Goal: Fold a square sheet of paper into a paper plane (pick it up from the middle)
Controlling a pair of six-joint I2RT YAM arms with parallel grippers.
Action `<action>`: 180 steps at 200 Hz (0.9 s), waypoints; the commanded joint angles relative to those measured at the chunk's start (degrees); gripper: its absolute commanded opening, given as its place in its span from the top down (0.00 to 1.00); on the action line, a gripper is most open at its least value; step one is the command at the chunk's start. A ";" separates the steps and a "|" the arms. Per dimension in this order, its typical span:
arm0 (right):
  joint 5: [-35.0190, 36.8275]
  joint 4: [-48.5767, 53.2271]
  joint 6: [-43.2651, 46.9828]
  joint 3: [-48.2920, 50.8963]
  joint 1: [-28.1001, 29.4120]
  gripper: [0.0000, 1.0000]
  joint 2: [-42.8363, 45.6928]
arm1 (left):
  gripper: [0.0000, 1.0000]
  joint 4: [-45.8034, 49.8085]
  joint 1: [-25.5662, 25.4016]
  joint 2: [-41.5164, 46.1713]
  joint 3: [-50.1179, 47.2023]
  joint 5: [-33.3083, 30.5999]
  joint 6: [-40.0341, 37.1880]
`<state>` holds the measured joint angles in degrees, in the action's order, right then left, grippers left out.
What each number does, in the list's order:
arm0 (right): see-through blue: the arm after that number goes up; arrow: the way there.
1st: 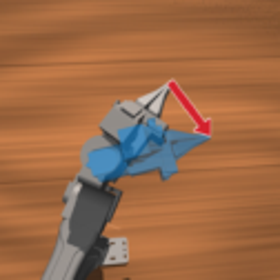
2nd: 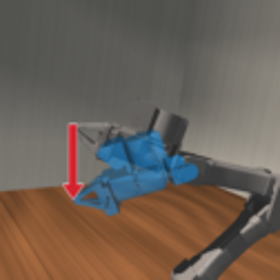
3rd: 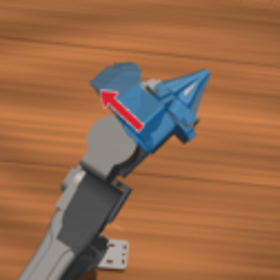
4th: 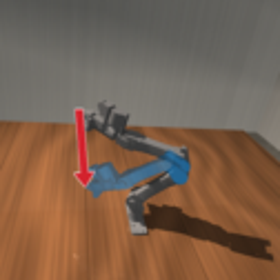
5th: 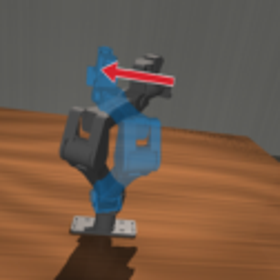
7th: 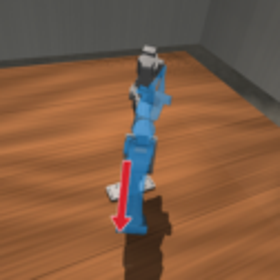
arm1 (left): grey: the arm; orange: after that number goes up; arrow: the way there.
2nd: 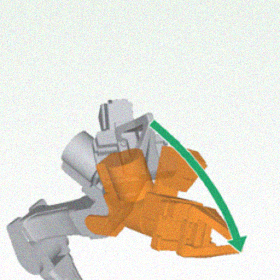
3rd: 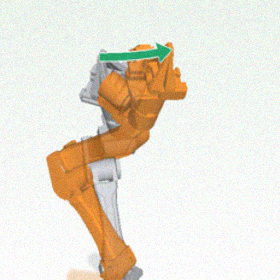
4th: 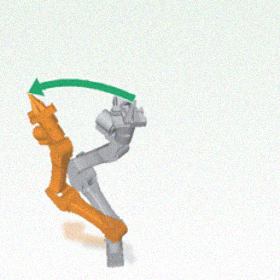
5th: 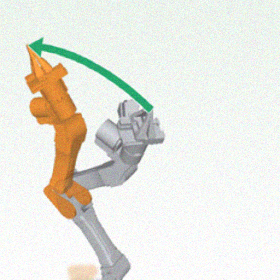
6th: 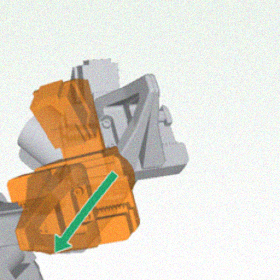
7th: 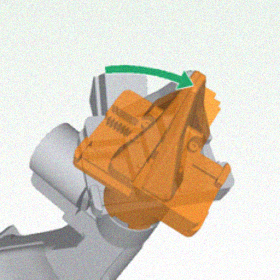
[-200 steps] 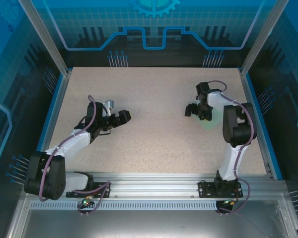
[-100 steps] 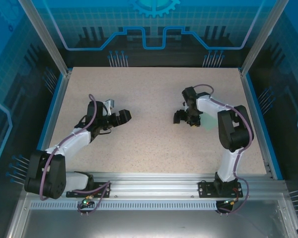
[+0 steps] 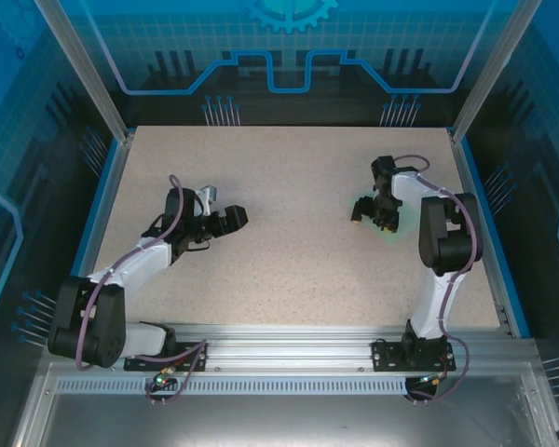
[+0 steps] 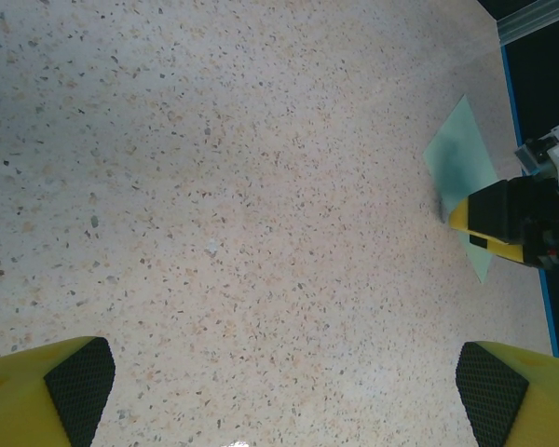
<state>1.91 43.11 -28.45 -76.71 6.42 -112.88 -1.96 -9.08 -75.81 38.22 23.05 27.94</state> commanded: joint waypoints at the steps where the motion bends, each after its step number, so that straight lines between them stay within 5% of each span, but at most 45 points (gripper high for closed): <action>1: -1.53 2.68 -1.90 2.31 4.32 0.19 -0.17 | 0.01 0.60 -0.45 -0.56 2.03 1.73 -1.65; 124: -8.95 -1.30 -12.72 -4.92 28.10 0.21 -5.04 | 0.01 1.92 -0.33 0.14 1.42 0.96 -1.96; 180: -2.45 1.99 -1.25 -14.32 23.47 0.18 -4.26 | 0.01 2.24 -0.41 1.44 1.11 1.39 -1.93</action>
<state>-3.18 43.18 -35.94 -86.85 34.28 -117.30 -0.67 -9.08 -75.79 38.22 23.05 26.87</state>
